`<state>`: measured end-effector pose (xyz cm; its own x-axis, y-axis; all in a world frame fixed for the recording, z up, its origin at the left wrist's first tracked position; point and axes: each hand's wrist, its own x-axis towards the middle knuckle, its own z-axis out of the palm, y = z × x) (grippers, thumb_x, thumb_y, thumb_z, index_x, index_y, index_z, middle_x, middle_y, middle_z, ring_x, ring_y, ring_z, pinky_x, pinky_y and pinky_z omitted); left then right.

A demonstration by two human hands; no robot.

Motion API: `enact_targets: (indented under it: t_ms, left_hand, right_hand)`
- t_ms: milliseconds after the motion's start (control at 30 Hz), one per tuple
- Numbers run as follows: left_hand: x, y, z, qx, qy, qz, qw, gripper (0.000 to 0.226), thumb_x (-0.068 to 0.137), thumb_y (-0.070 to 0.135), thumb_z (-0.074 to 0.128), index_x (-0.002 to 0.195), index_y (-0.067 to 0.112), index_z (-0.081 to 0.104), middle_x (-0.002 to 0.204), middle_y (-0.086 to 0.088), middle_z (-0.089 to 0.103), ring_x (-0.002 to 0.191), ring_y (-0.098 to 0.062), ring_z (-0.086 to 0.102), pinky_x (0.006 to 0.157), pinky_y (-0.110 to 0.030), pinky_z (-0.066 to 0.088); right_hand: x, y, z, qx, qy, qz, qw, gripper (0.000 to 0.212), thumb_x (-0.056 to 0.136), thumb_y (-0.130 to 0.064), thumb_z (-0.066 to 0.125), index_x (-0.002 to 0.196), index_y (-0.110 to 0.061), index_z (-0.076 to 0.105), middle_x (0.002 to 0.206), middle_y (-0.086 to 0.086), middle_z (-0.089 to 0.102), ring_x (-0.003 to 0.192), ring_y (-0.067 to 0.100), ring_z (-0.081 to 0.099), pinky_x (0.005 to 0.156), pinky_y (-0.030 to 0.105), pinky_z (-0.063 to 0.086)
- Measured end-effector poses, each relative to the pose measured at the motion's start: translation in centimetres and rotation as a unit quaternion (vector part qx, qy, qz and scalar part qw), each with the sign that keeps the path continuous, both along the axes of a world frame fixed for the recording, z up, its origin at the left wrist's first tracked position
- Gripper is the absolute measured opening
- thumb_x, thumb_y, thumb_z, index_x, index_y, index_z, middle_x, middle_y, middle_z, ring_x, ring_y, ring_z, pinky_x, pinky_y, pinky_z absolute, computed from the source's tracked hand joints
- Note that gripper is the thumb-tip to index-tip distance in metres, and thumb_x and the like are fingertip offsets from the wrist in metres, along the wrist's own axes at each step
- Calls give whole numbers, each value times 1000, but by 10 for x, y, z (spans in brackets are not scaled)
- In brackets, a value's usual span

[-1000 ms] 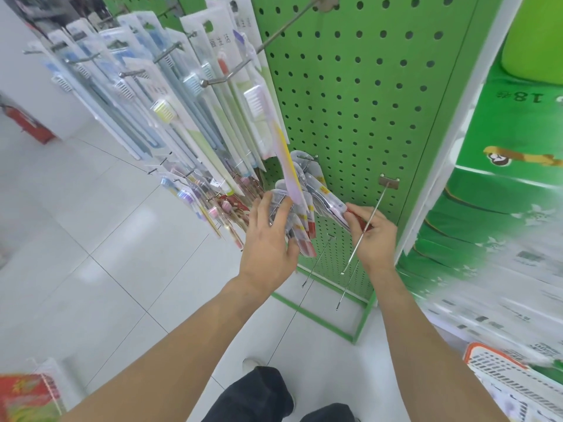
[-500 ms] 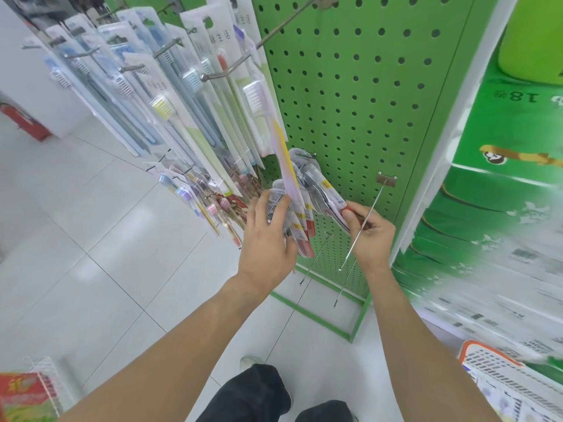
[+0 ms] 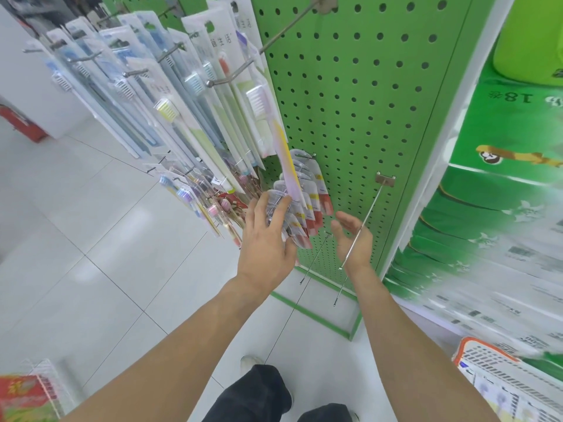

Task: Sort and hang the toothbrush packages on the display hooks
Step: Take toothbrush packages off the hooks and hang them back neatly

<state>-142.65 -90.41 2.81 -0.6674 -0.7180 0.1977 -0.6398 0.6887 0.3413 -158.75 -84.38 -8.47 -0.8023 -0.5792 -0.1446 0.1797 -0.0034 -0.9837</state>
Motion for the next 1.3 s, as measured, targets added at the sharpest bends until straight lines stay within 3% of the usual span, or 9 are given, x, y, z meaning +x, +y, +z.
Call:
enact_targets:
  t_ms: [133,267,400,567,700,767,867,1133,1300]
  left_hand:
    - [3,-3,1,15,20,-2,1000,74,81,12,64,150,21,36,157,-18,27,146,-43,24,118,-58,29]
    - [3,-3,4,40,31,-3,999,72,81,13,63,149,20,38,157,-18,28,145,-43,24,116,-60,29]
    - [2,-6,9,52,26,-14,998,69,82,13,66,147,17,42,155,-18,30,144,-44,25,115,-61,31]
    - [4,-8,16,65,11,-30,997,72,83,17,68,149,18,40,157,-18,28,144,-43,23,117,-57,28]
    - [7,-12,18,64,18,-43,997,72,85,16,66,150,21,38,156,-16,29,144,-40,24,118,-55,27]
    - [9,-15,18,80,27,-38,996,71,84,16,66,150,17,40,156,-17,30,143,-40,25,118,-55,27]
    - [10,-20,17,89,32,-40,995,73,82,20,66,149,10,39,154,-20,32,143,-41,28,119,-55,28]
    - [3,-24,9,86,50,-36,994,74,83,18,68,149,10,36,150,-16,36,137,-33,33,115,-47,30]
    - [4,-26,7,94,50,-37,994,77,82,19,69,151,12,34,149,-14,36,137,-30,32,113,-42,29]
  right_hand:
    - [2,21,0,8,-59,-76,995,10,96,-12,67,105,-11,70,95,1,71,88,17,66,85,32,55]
    - [-4,52,28,-14,-77,-180,980,7,98,-15,64,102,-12,68,86,2,69,77,13,64,75,34,54]
    - [-7,72,90,3,103,-242,965,10,92,-12,70,93,-21,67,84,0,68,75,13,62,74,29,54]
    - [-15,54,163,91,273,-113,951,12,93,-17,71,104,-19,74,91,-11,72,80,0,65,78,9,51]
    - [-21,9,177,214,363,26,906,23,97,-15,64,117,-8,73,107,2,76,87,10,68,92,24,55]
    - [-19,-11,171,239,368,37,898,21,98,-11,63,115,-5,74,109,9,76,88,18,73,92,30,57]
    - [-12,-32,159,270,358,43,893,16,97,-11,63,95,-6,78,87,12,77,72,24,72,80,36,61]
    - [-7,-55,134,292,372,7,881,23,99,-24,63,85,-11,75,64,1,67,56,21,61,66,34,59]
    - [-8,-62,133,253,412,-5,875,14,95,-14,65,94,-12,79,77,5,72,61,24,61,62,30,51]
